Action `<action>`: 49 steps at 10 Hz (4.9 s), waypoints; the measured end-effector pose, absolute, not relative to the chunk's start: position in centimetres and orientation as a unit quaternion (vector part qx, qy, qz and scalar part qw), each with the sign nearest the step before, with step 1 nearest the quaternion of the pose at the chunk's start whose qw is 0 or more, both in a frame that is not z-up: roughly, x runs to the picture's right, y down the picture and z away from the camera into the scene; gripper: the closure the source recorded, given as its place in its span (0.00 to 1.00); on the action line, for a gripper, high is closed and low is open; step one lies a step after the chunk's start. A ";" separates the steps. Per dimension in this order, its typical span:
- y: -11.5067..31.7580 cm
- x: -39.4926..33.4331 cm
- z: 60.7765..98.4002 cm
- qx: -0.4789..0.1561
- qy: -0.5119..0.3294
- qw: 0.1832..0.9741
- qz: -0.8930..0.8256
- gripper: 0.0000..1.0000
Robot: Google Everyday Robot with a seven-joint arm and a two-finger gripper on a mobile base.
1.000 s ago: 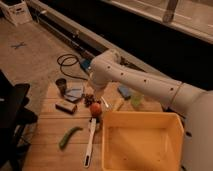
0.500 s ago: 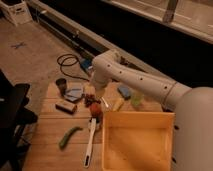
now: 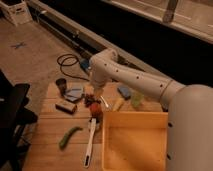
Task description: Place grapes in paper cup
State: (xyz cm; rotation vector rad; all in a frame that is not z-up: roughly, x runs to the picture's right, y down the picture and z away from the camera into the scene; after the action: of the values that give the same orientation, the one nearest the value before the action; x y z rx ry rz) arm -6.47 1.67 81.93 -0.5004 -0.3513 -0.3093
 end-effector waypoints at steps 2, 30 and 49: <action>2.8 -9.2 83.7 -0.264 -0.174 0.939 -0.139 0.35; 2.7 -8.7 87.7 -0.207 -0.167 0.961 -0.069 1.00; -11.7 19.9 80.5 -0.128 -0.118 0.979 0.111 1.00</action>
State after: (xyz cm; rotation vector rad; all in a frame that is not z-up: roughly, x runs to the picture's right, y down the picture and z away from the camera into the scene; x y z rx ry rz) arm 19.93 -11.65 80.49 -0.2580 -0.2375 0.2228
